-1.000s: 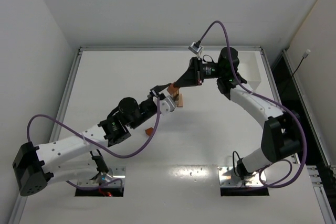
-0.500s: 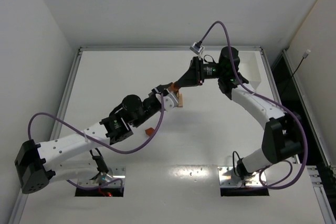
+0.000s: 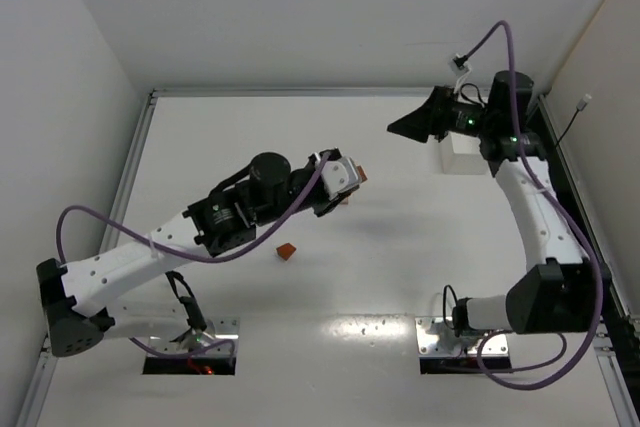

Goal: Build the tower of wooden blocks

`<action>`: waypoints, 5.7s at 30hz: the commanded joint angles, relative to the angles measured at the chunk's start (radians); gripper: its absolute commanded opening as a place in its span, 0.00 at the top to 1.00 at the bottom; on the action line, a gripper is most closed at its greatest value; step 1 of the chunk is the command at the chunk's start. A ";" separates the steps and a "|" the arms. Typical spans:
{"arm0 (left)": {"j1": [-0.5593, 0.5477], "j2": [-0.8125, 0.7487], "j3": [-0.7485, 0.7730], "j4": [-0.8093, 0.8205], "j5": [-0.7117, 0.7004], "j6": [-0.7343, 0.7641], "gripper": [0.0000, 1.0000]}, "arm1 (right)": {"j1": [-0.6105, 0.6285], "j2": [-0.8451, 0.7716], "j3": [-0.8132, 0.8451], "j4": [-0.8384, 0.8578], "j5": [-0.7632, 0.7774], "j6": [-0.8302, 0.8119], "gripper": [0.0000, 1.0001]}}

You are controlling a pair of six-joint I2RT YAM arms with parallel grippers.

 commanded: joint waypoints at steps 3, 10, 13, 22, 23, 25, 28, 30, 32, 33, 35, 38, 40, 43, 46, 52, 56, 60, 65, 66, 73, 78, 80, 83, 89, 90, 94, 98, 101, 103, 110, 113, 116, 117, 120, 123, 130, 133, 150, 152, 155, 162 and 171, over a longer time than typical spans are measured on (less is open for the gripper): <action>-0.016 0.186 0.248 -0.340 0.197 -0.184 1.00 | -0.008 -0.189 0.124 -0.411 0.514 -0.611 0.19; -0.012 0.526 0.539 -0.617 0.200 -0.356 1.00 | -0.008 -0.359 0.041 -0.503 0.869 -0.674 0.22; 0.013 0.631 0.632 -0.688 0.155 -0.413 1.00 | -0.008 -0.402 0.015 -0.534 0.964 -0.674 0.23; 0.047 0.831 0.687 -0.737 0.118 -0.456 1.00 | -0.020 -0.491 0.017 -0.613 1.051 -0.656 0.24; 0.047 0.866 0.687 -0.737 0.118 -0.456 1.00 | -0.029 -0.502 0.017 -0.613 1.063 -0.656 0.24; 0.056 0.897 0.699 -0.751 0.130 -0.447 1.00 | -0.029 -0.502 0.027 -0.613 1.063 -0.656 0.24; 0.056 0.950 0.738 -0.771 0.119 -0.436 1.00 | -0.048 -0.502 0.037 -0.613 1.052 -0.646 0.24; 0.056 0.982 0.738 -0.771 0.119 -0.436 1.00 | -0.060 -0.502 0.037 -0.613 1.022 -0.636 0.24; 0.056 0.992 0.738 -0.782 0.110 -0.436 1.00 | -0.078 -0.493 0.037 -0.623 0.997 -0.625 0.24; 0.056 1.001 0.727 -0.782 0.110 -0.436 1.00 | -0.078 -0.493 0.037 -0.623 0.986 -0.625 0.24; 0.056 1.010 0.713 -0.794 0.110 -0.436 1.00 | -0.087 -0.493 0.046 -0.623 0.965 -0.614 0.24; 0.065 1.042 0.704 -0.806 0.099 -0.414 1.00 | -0.100 -0.484 0.046 -0.623 0.936 -0.605 0.24; 0.065 1.052 0.704 -0.819 0.088 -0.414 1.00 | -0.111 -0.484 0.046 -0.623 0.916 -0.605 0.24; 0.074 1.075 0.704 -0.819 0.098 -0.403 0.99 | -0.111 -0.475 0.046 -0.623 0.891 -0.596 0.24; 0.085 1.102 0.704 -0.819 0.137 -0.390 0.76 | -0.120 -0.475 0.055 -0.623 0.882 -0.596 0.24; 0.096 1.111 0.722 -0.819 0.159 -0.380 0.39 | -0.120 -0.464 0.066 -0.623 0.860 -0.606 0.24; 0.096 1.078 0.723 -0.800 0.159 -0.368 0.25 | -0.100 -0.464 0.054 -0.623 0.848 -0.629 0.24; 0.096 1.000 0.723 -0.791 0.159 -0.357 0.20 | -0.100 -0.504 -0.011 -0.561 0.768 -0.706 0.24; 0.105 0.853 0.651 -0.741 0.170 -0.357 0.19 | -0.100 -0.565 -0.101 -0.514 0.623 -0.937 0.24; 0.105 0.819 0.632 -0.728 0.180 -0.357 0.19 | -0.100 -0.579 -0.111 -0.514 0.609 -1.027 0.24; 0.134 0.445 0.439 -0.587 0.086 -0.423 0.19 | -0.109 -0.527 -0.137 -0.644 0.474 -1.357 0.18; 0.265 0.220 0.353 -0.524 -0.058 -0.517 0.13 | -0.100 -0.356 -0.062 -0.887 0.247 -1.738 0.21; 0.335 0.176 0.353 -0.524 -0.071 -0.538 0.10 | -0.066 -0.273 0.004 -1.079 0.207 -2.011 0.25; 0.474 0.176 0.420 -0.581 -0.044 -0.540 0.07 | 0.048 -0.067 0.145 -1.282 0.225 -2.234 0.29; 0.709 0.194 0.471 -0.648 0.032 -0.552 0.04 | 0.274 0.115 0.211 -1.282 0.314 -2.488 0.33; 0.738 0.184 0.459 -0.648 0.061 -0.552 0.04 | 0.302 0.143 0.227 -1.282 0.314 -2.489 0.33; 0.881 0.160 0.434 -0.648 0.108 -0.574 0.03 | 0.406 0.213 0.212 -1.282 0.314 -2.489 0.42; 0.964 0.148 0.411 -0.648 0.177 -0.586 0.03 | 0.461 0.272 0.153 -1.282 0.314 -2.489 0.48; 0.996 0.139 0.411 -0.648 0.208 -0.597 0.00 | 0.462 0.328 0.153 -1.282 0.290 -2.480 0.51; 1.010 0.139 0.411 -0.648 0.232 -0.597 0.00 | 0.462 0.347 0.144 -1.282 0.268 -2.479 0.51; 1.030 0.203 0.420 -0.630 0.306 -0.606 0.00 | 0.462 0.438 0.123 -1.282 0.268 -2.479 0.51; 1.030 0.229 0.429 -0.612 0.328 -0.606 0.00 | 0.462 0.466 0.113 -1.272 0.259 -2.479 0.52; 1.030 0.242 0.430 -0.603 0.346 -0.615 0.00 | 0.462 0.496 0.138 -1.271 0.259 -2.449 0.52; 1.030 0.242 0.430 -0.602 0.355 -0.615 0.00 | 0.462 0.510 0.138 -1.271 0.259 -2.449 0.52; 1.030 0.260 0.430 -0.592 0.366 -0.624 0.00 | 0.472 0.538 0.170 -1.238 0.284 -2.366 0.52; 1.030 0.269 0.439 -0.583 0.366 -0.624 0.00 | 0.483 0.579 0.211 -1.238 0.317 -2.294 0.52; 1.030 0.289 0.439 -0.573 0.375 -0.624 0.00 | 0.501 0.587 0.201 -1.159 0.412 -2.220 0.53; 1.030 0.300 0.439 -0.573 0.375 -0.624 0.00 | 0.511 0.587 0.188 -1.115 0.444 -2.211 0.53; 1.030 0.320 0.457 -0.564 0.375 -0.634 0.00 | 0.561 0.523 0.064 -0.960 0.538 -2.141 0.50; 1.030 0.320 0.457 -0.564 0.375 -0.634 0.00 | 0.570 0.522 0.053 -0.946 0.538 -2.122 0.48; 1.030 0.329 0.457 -0.564 0.375 -0.634 0.00 | 0.580 0.513 0.044 -0.910 0.547 -2.079 0.47; 1.030 0.338 0.466 -0.564 0.375 -0.634 0.00 | 0.590 0.504 0.035 -0.851 0.566 -2.016 0.45; 1.030 0.338 0.477 -0.564 0.375 -0.634 0.00 | 0.600 0.495 -0.014 -0.796 0.607 -2.007 0.47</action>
